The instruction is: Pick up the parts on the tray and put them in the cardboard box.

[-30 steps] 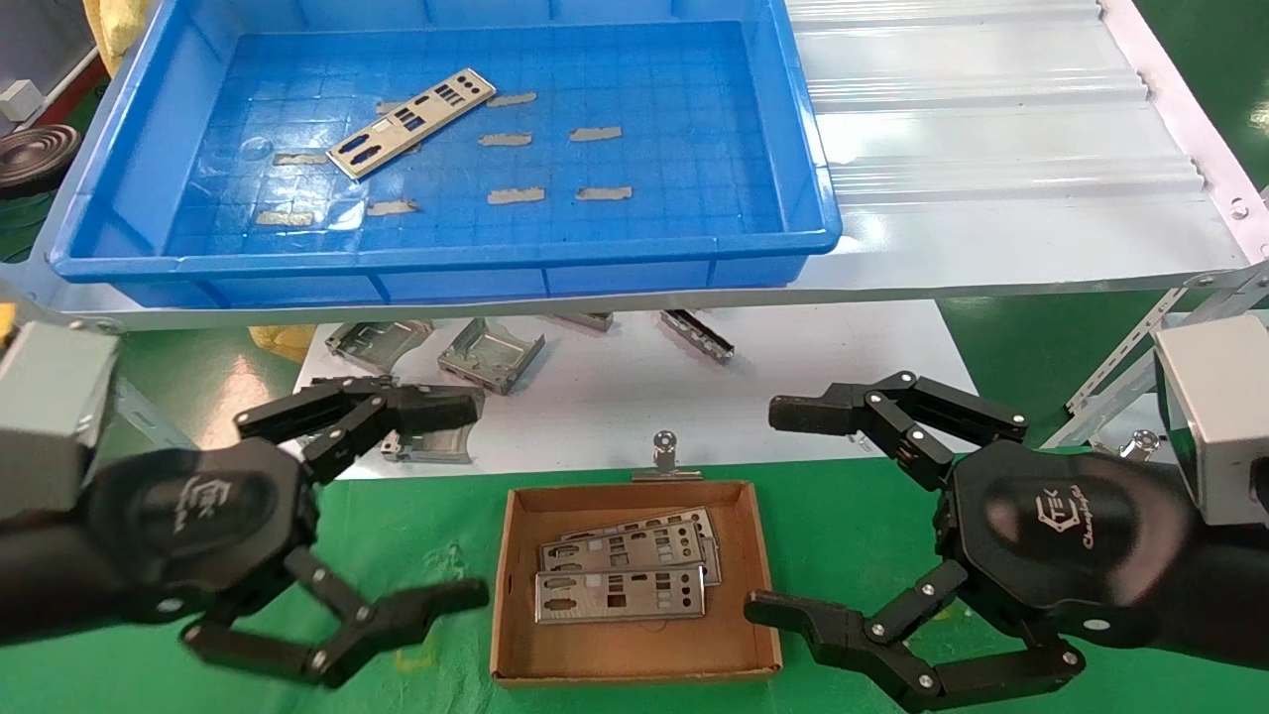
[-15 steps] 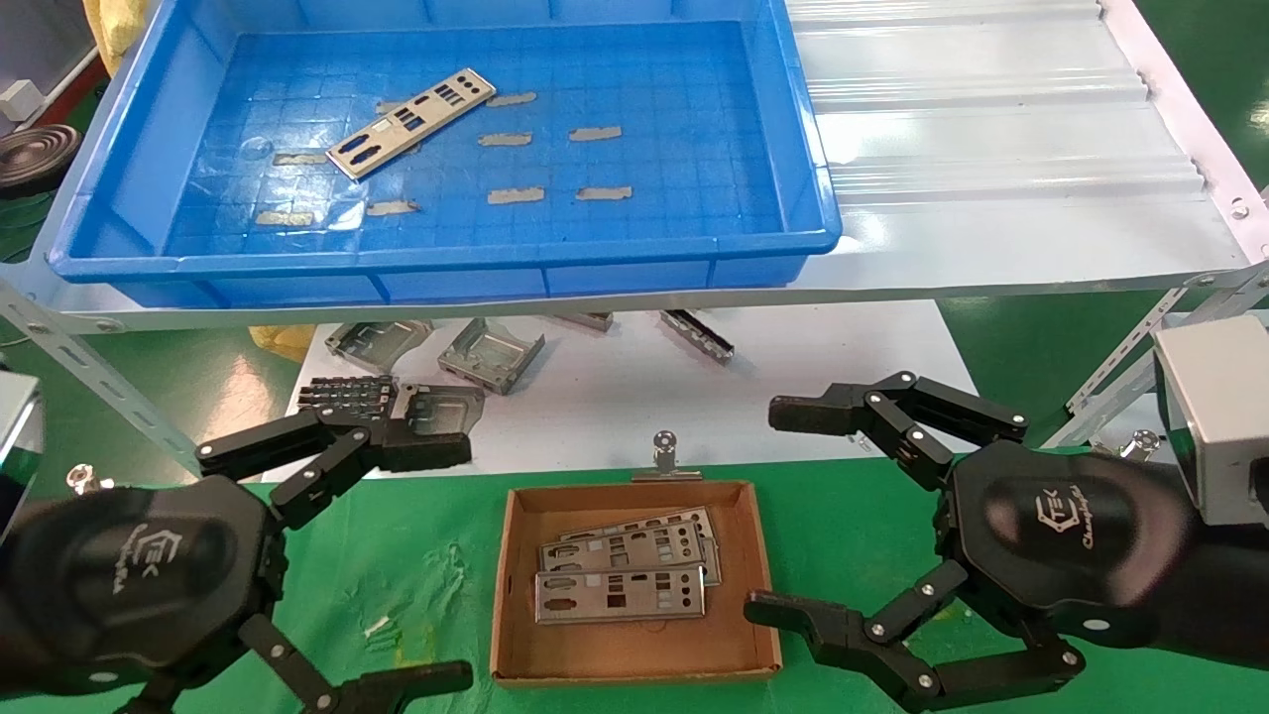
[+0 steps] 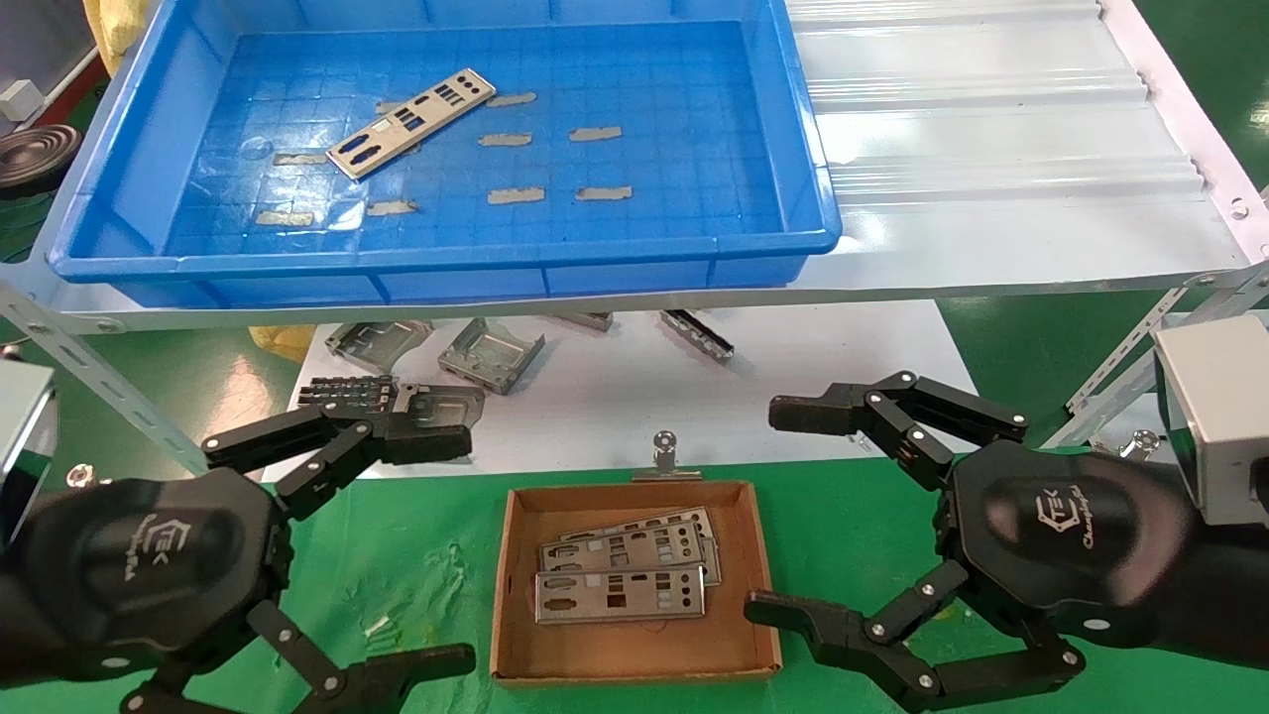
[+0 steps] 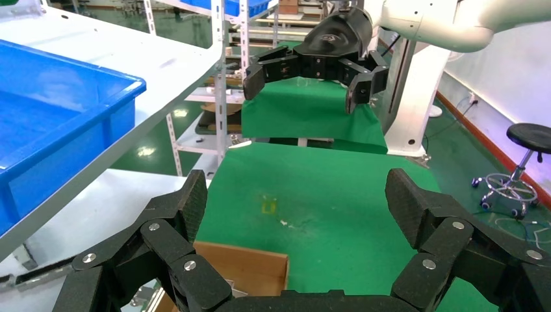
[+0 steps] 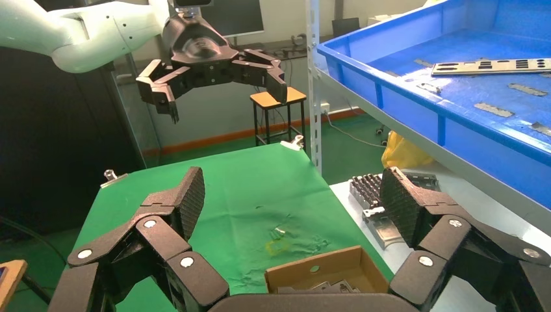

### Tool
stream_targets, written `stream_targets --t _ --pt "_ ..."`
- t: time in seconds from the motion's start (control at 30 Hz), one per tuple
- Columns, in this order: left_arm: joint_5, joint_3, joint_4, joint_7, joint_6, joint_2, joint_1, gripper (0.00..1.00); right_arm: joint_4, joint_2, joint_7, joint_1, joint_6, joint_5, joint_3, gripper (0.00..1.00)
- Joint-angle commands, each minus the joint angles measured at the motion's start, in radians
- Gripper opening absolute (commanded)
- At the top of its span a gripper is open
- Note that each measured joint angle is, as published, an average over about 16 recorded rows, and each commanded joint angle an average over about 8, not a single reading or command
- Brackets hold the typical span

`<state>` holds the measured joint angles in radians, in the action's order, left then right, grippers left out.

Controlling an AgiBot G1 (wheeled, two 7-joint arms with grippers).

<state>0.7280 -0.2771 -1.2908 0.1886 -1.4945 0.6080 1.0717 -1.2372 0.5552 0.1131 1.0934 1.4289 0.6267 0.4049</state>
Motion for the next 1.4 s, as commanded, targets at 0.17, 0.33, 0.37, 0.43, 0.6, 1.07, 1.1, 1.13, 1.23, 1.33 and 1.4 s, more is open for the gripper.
stream_targets --t 0.17,0.33,0.37,0.43,0.6,1.07,1.1,1.13,1.23,1.33,1.4 --pt "0.002 -0.002 0.005 -0.001 0.0 0.002 0.002 1.0 0.0 0.0 0.0 0.0 0.0 0.0 0.0 1.0" --pt "0.002 -0.002 0.007 -0.002 -0.001 0.003 0.003 1.0 0.0 0.0 0.0 0.0 0.0 0.0 0.0 1.0" --pt "0.002 -0.002 0.008 -0.002 -0.001 0.003 0.003 1.0 0.0 0.0 0.0 0.0 0.0 0.0 0.0 1.0" --pt "0.002 -0.003 0.008 -0.002 -0.001 0.004 0.003 1.0 0.0 0.0 0.0 0.0 0.0 0.0 0.0 1.0" --pt "0.003 -0.003 0.009 -0.002 -0.001 0.004 0.003 1.0 0.0 0.0 0.0 0.0 0.0 0.0 0.0 1.0" --pt "0.004 -0.004 0.011 -0.003 -0.001 0.005 0.004 1.0 0.0 0.0 0.0 0.0 0.0 0.0 0.0 1.0" --pt "0.004 -0.004 0.011 -0.003 -0.001 0.005 0.004 1.0 0.0 0.0 0.0 0.0 0.0 0.0 0.0 1.0" --pt "0.004 -0.004 0.011 -0.003 -0.001 0.005 0.004 1.0 0.0 0.0 0.0 0.0 0.0 0.0 0.0 1.0" --pt "0.004 -0.004 0.011 -0.003 -0.001 0.005 0.004 1.0 0.0 0.0 0.0 0.0 0.0 0.0 0.0 1.0" --pt "0.004 -0.004 0.011 -0.003 -0.001 0.005 0.004 1.0 0.0 0.0 0.0 0.0 0.0 0.0 0.0 1.0" --pt "0.004 -0.004 0.012 -0.003 -0.001 0.005 0.004 1.0 0.0 0.0 0.0 0.0 0.0 0.0 0.0 1.0"
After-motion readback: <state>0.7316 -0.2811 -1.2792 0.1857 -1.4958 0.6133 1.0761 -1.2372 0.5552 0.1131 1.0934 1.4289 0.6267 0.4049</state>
